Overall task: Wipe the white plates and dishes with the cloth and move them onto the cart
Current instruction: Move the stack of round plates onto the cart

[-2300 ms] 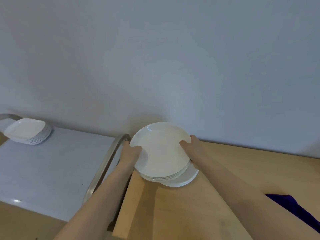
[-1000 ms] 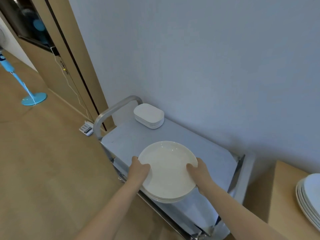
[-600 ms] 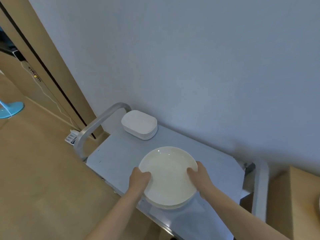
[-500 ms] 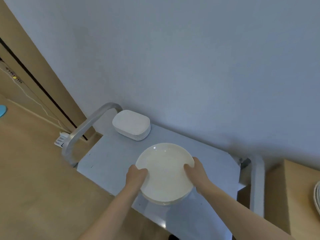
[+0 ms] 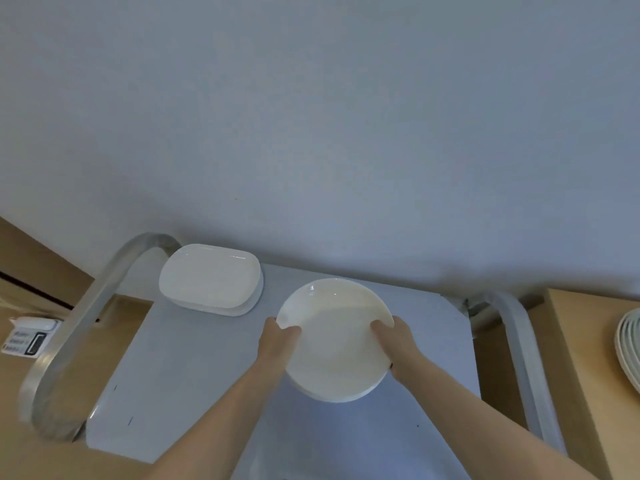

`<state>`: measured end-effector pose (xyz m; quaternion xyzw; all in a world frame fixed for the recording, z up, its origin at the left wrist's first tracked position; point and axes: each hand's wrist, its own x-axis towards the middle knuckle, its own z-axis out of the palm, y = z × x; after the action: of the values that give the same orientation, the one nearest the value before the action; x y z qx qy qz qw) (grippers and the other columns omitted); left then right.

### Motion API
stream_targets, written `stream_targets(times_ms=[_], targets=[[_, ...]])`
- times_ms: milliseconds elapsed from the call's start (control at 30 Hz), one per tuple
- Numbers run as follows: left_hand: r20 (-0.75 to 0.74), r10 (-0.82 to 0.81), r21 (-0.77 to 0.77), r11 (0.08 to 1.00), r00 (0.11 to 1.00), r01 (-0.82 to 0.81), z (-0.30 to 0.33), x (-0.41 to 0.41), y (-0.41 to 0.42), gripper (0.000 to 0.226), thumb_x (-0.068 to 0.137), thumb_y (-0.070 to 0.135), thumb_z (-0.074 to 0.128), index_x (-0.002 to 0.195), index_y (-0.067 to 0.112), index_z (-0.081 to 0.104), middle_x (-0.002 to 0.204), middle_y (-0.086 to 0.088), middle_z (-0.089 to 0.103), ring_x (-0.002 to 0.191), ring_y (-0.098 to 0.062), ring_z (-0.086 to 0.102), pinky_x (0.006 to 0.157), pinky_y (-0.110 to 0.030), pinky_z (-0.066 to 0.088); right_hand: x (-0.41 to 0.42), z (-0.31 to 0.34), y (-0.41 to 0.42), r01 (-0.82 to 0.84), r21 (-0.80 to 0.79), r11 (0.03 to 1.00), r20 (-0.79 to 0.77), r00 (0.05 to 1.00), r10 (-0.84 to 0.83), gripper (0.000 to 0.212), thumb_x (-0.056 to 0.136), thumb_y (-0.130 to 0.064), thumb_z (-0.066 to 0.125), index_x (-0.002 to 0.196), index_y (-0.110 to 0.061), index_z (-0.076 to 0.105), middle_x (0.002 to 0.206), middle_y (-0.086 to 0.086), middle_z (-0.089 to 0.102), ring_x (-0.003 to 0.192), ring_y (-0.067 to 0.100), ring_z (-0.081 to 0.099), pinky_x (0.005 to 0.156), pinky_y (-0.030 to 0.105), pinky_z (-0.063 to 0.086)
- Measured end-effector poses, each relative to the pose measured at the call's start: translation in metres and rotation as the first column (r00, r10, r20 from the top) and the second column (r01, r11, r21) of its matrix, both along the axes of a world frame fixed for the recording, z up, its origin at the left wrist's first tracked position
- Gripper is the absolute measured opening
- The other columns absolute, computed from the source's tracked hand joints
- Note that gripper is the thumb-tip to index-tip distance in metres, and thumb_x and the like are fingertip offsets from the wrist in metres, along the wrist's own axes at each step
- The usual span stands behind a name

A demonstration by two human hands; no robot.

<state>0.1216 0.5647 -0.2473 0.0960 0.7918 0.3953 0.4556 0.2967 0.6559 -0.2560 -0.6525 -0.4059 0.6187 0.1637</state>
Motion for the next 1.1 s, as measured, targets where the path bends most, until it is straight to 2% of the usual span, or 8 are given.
stream_targets(times_ms=[100, 200, 400, 567, 767, 1100], targets=[[0.015, -0.007, 0.005, 1.0, 1.0, 0.007, -0.015, -0.012, 0.014, 0.038, 0.071, 0.018, 0.061, 0.104, 0.008, 0.046, 0.094, -0.011, 0.055, 0.078, -0.025, 0.053, 0.056, -0.027, 0.037, -0.01, -0.008, 0.007, 0.04, 0.001, 0.999, 0.009, 0.999, -0.04, 0.023, 0.091, -0.011, 0.048, 0.114, -0.008, 0.049, 0.104, 0.012, 0.058, 0.09, 0.03, 0.057, 0.073, 0.039, 0.05], [-0.006, -0.022, -0.017, 1.0, 1.0, 0.022, -0.031, -0.023, 0.024, 0.026, 0.082, 0.007, 0.056, 0.106, 0.008, 0.046, 0.09, -0.008, 0.054, 0.077, -0.025, 0.053, 0.056, -0.027, 0.037, -0.019, -0.015, 0.011, 0.077, 0.006, 0.997, 0.015, 0.997, -0.077, 0.02, 0.092, -0.012, 0.049, 0.111, -0.011, 0.048, 0.1, 0.009, 0.056, 0.085, 0.027, 0.055, 0.068, 0.035, 0.046], [-0.006, -0.038, -0.039, 0.999, 0.999, 0.037, -0.042, -0.04, 0.036, 0.022, 0.083, 0.006, 0.053, 0.103, 0.011, 0.046, 0.083, -0.003, 0.053, 0.07, -0.017, 0.052, 0.055, -0.026, 0.037, -0.034, -0.029, 0.014, 0.122, 0.0, 0.993, 0.022, 0.992, -0.122, 0.022, 0.091, -0.013, 0.048, 0.113, -0.01, 0.048, 0.104, 0.01, 0.056, 0.09, 0.028, 0.055, 0.072, 0.038, 0.047], [-0.023, -0.036, -0.029, 0.999, 0.999, 0.035, -0.047, -0.051, 0.038, 0.018, 0.084, 0.006, 0.051, 0.099, 0.013, 0.046, 0.082, -0.002, 0.053, 0.07, -0.015, 0.052, 0.055, -0.026, 0.038, -0.046, -0.037, 0.014, 0.14, -0.006, 0.99, 0.014, 0.99, -0.14, 0.02, 0.091, -0.014, 0.047, 0.111, -0.013, 0.048, 0.095, 0.004, 0.056, 0.083, 0.022, 0.055, 0.067, 0.034, 0.046], [-0.04, -0.03, -0.026, 0.999, 0.999, 0.029, -0.051, -0.056, 0.042, 0.017, 0.084, 0.005, 0.05, 0.098, 0.014, 0.047, 0.081, 0.0, 0.054, 0.069, -0.013, 0.052, 0.053, -0.026, 0.037, -0.054, -0.045, 0.016, 0.159, 0.005, 0.987, 0.031, 0.987, -0.159, 0.02, 0.092, -0.014, 0.047, 0.112, -0.011, 0.05, 0.094, 0.004, 0.056, 0.086, 0.026, 0.056, 0.071, 0.036, 0.046], [-0.076, -0.062, -0.029, 0.998, 0.995, 0.06, -0.062, -0.058, 0.038, 0.022, 0.082, 0.004, 0.05, 0.1, 0.014, 0.045, 0.083, 0.002, 0.053, 0.072, -0.011, 0.051, 0.054, -0.024, 0.036, -0.056, -0.053, 0.01, 0.174, 0.042, 0.984, 0.028, 0.984, -0.175, 0.017, 0.091, -0.015, 0.047, 0.107, -0.019, 0.049, 0.092, -0.003, 0.057, 0.081, 0.017, 0.055, 0.067, 0.032, 0.046]])
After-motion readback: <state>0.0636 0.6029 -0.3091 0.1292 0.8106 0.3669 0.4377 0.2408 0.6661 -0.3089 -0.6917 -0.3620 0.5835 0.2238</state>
